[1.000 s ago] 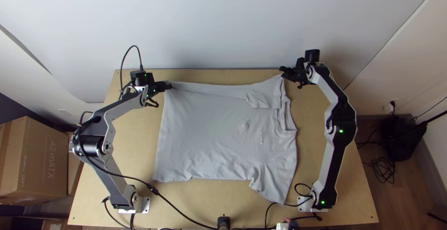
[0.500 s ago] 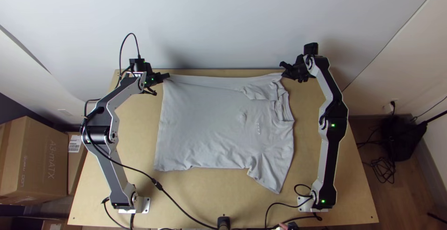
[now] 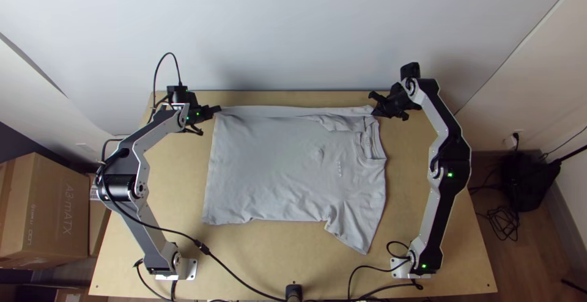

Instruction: Fold the t-shirt

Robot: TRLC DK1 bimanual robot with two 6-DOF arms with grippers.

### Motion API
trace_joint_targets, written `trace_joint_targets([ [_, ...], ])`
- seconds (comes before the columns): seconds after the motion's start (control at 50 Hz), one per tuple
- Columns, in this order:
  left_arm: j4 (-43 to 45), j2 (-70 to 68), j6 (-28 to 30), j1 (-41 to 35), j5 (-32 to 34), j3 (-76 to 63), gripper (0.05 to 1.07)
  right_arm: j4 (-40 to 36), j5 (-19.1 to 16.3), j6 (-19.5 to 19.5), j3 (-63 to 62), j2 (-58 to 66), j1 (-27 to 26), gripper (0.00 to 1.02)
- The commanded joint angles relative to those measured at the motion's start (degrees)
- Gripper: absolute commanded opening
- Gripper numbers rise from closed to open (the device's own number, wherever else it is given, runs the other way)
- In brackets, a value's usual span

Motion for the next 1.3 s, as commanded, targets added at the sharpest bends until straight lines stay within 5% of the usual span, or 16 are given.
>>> trace_joint_targets([
  [0.0, 0.70, -3.48, -1.70, 0.46, 0.37, -4.58, 0.07, 0.21, 0.19, -0.33, -5.82, -5.40, 0.78, 0.02],
  [0.94, 7.11, -15.26, 0.15, 2.66, 1.86, -24.53, 0.08, 20.86, 0.80, -1.56, -50.29, -27.28, -2.74, 0.04],
  [1.0, 7.29, -16.75, 0.32, 2.31, 1.86, -25.76, 0.26, 20.95, 1.94, -1.21, -51.43, -28.86, -2.38, 0.42],
  [1.04, 6.85, -17.36, -0.12, 2.04, 1.95, -26.29, 0.52, 21.04, 2.30, -1.21, -52.31, -30.62, -2.30, 0.80],
  [1.08, 4.83, -18.07, -0.29, 1.96, 2.13, -26.38, 0.79, 20.95, 3.09, -1.21, -53.10, -32.64, -2.38, 0.98],
  [1.14, 0.87, -19.21, 0.32, 1.87, 2.65, -25.50, 1.02, 20.33, 3.44, -0.68, -53.72, -36.86, -3.26, 0.99],
  [1.28, -0.44, -26.86, 1.64, 2.92, 2.74, -27.52, 1.02, 16.82, 3.35, 1.08, -55.91, -49.34, -5.81, 0.99],
])
